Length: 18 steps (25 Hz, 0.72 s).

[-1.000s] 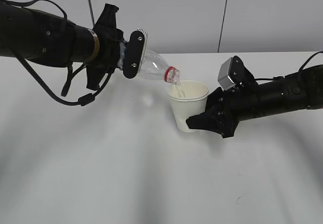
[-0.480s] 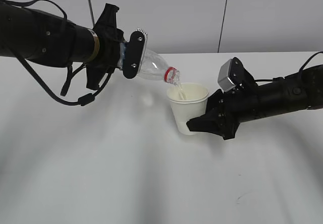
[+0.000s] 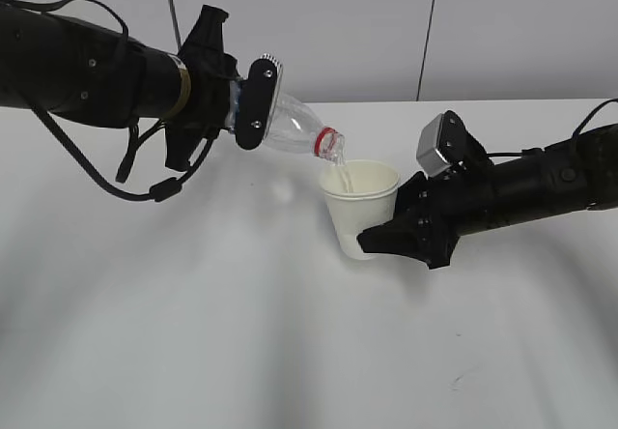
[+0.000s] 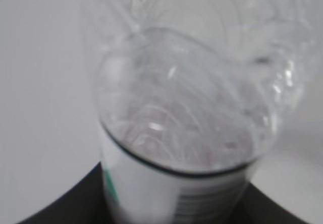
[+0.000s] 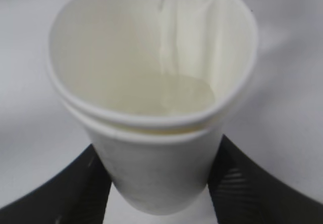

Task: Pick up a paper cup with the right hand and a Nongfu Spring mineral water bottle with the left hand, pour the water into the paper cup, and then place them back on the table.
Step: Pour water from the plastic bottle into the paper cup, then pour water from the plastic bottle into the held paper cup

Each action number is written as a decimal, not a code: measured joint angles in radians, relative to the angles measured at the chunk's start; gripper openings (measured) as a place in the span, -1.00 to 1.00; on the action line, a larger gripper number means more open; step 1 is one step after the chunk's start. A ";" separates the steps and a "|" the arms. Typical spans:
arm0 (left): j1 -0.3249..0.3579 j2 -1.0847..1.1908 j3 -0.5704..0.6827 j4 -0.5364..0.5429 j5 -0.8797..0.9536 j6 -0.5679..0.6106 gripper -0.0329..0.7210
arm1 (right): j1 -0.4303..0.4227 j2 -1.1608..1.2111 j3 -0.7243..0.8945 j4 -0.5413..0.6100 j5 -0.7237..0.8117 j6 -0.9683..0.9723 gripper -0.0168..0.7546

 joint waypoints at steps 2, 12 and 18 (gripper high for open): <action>0.000 0.000 0.000 0.000 0.000 0.000 -0.11 | 0.000 0.000 0.000 -0.004 0.000 0.002 0.10; 0.000 0.000 0.000 0.004 0.000 0.000 -0.11 | 0.000 0.000 0.000 -0.016 0.000 0.003 0.10; 0.000 0.000 0.000 0.004 0.000 0.000 -0.11 | 0.000 0.000 0.000 -0.016 0.000 0.003 0.10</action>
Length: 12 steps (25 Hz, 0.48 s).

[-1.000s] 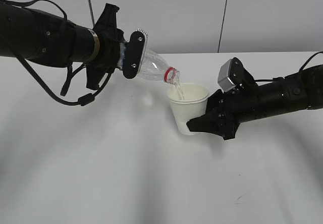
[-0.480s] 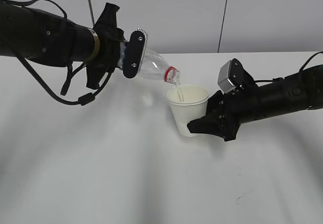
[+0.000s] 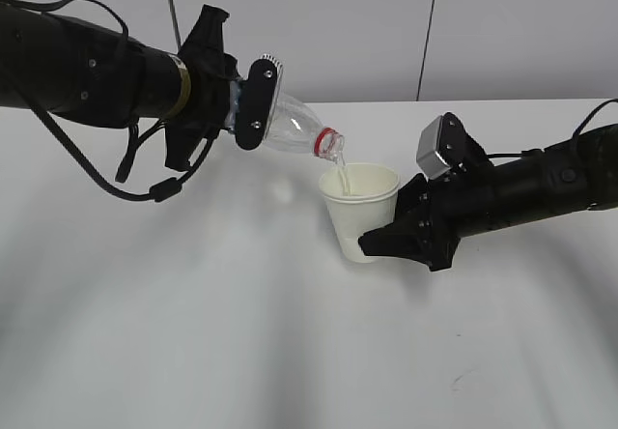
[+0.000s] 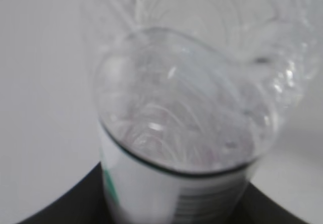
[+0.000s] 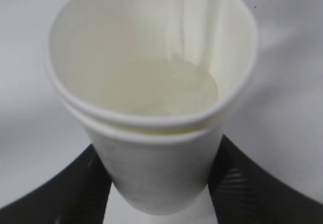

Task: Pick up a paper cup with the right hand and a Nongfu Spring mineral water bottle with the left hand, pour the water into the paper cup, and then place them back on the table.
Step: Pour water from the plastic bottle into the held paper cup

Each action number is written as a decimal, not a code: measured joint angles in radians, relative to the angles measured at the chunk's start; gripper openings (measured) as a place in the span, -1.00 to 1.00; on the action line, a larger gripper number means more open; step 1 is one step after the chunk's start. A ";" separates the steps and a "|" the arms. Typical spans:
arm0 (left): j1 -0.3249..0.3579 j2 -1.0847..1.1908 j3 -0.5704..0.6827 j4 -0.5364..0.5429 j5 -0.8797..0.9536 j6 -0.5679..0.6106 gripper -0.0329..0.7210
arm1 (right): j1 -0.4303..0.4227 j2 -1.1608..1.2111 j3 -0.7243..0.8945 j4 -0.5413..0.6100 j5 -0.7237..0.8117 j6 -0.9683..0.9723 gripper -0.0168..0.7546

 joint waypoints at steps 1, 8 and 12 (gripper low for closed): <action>0.000 0.000 0.000 0.000 0.000 0.000 -0.11 | 0.000 0.000 0.000 0.000 0.000 0.000 0.10; 0.000 0.000 0.000 0.000 0.000 0.000 -0.11 | 0.000 0.000 0.000 0.000 0.000 0.000 0.10; 0.000 0.000 0.000 0.002 0.000 0.000 -0.11 | 0.000 0.000 0.000 0.000 0.002 0.002 0.10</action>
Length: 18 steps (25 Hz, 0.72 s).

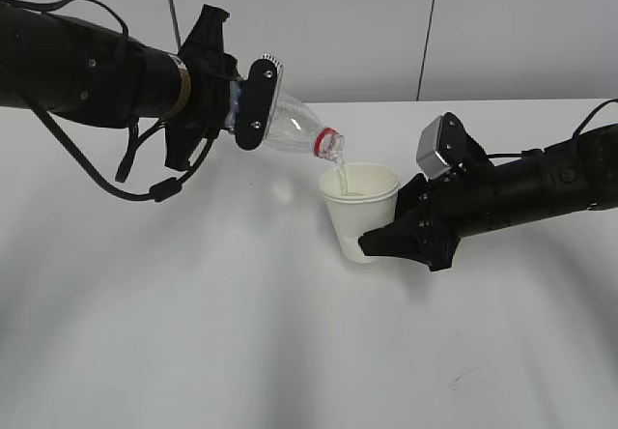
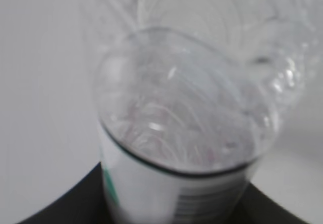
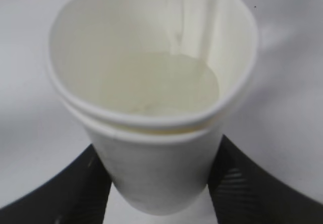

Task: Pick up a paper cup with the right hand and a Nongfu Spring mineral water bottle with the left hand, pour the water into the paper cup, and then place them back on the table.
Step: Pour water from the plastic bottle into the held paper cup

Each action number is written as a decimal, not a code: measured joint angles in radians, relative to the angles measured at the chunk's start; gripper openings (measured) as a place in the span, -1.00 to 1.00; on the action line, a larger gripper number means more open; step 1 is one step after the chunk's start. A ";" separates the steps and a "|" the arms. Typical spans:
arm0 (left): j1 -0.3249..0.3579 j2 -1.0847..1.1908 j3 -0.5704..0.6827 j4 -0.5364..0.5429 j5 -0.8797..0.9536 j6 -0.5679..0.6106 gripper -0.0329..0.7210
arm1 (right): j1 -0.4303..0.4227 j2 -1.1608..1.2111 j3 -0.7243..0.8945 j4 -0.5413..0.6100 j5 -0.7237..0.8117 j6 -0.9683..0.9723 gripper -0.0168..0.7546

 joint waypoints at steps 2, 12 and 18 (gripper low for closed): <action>0.000 0.000 0.000 0.001 0.000 0.000 -0.11 | 0.000 0.000 0.000 0.000 0.000 0.000 0.10; -0.002 0.000 0.000 0.002 0.000 0.000 -0.11 | 0.000 0.000 0.000 0.000 0.000 0.000 0.10; -0.036 0.000 0.000 0.005 0.003 0.000 -0.11 | 0.000 0.000 0.000 0.000 0.000 0.000 0.10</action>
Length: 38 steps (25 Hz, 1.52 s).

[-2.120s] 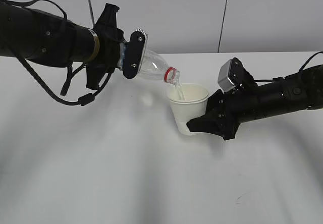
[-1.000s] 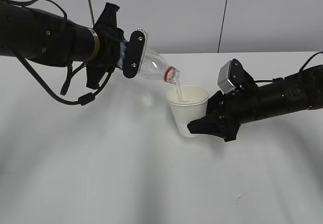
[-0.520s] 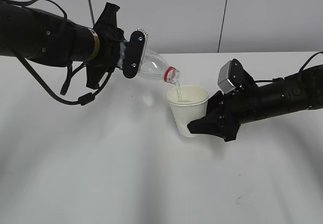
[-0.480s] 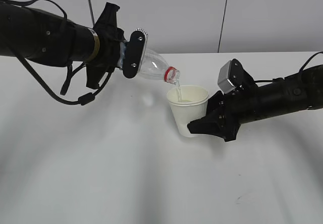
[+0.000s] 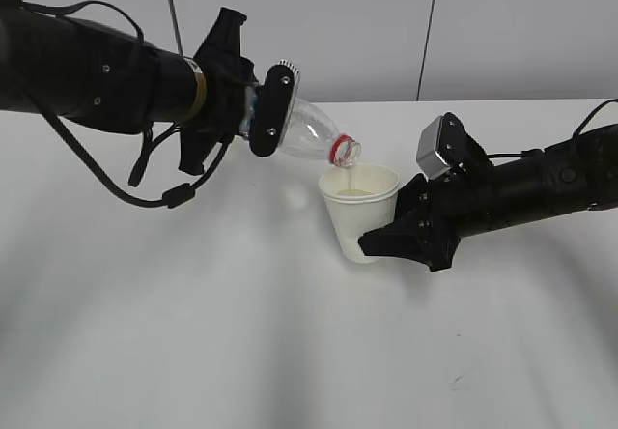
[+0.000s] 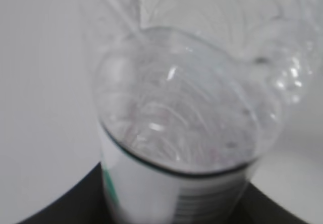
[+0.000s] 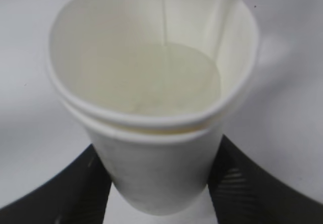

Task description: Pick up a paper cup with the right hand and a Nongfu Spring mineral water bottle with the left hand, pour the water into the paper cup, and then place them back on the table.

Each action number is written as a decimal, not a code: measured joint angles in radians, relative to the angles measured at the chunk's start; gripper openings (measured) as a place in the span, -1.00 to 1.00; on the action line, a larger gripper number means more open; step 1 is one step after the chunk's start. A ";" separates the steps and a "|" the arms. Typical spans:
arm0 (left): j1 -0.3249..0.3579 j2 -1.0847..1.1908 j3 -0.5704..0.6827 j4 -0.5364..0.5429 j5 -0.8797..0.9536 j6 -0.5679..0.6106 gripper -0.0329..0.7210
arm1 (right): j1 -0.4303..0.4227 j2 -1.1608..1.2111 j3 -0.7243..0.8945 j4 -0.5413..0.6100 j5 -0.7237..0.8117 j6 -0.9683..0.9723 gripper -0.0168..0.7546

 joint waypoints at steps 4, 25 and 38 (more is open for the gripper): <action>-0.009 0.000 0.000 0.004 0.002 0.000 -0.11 | 0.000 0.000 0.000 0.000 0.000 0.000 0.10; -0.010 0.000 0.000 0.026 0.023 0.000 -0.11 | 0.000 0.000 0.000 -0.001 0.000 0.002 0.10; -0.010 0.000 0.000 0.006 0.020 -0.160 -0.12 | 0.000 0.000 0.000 0.021 0.000 -0.017 0.10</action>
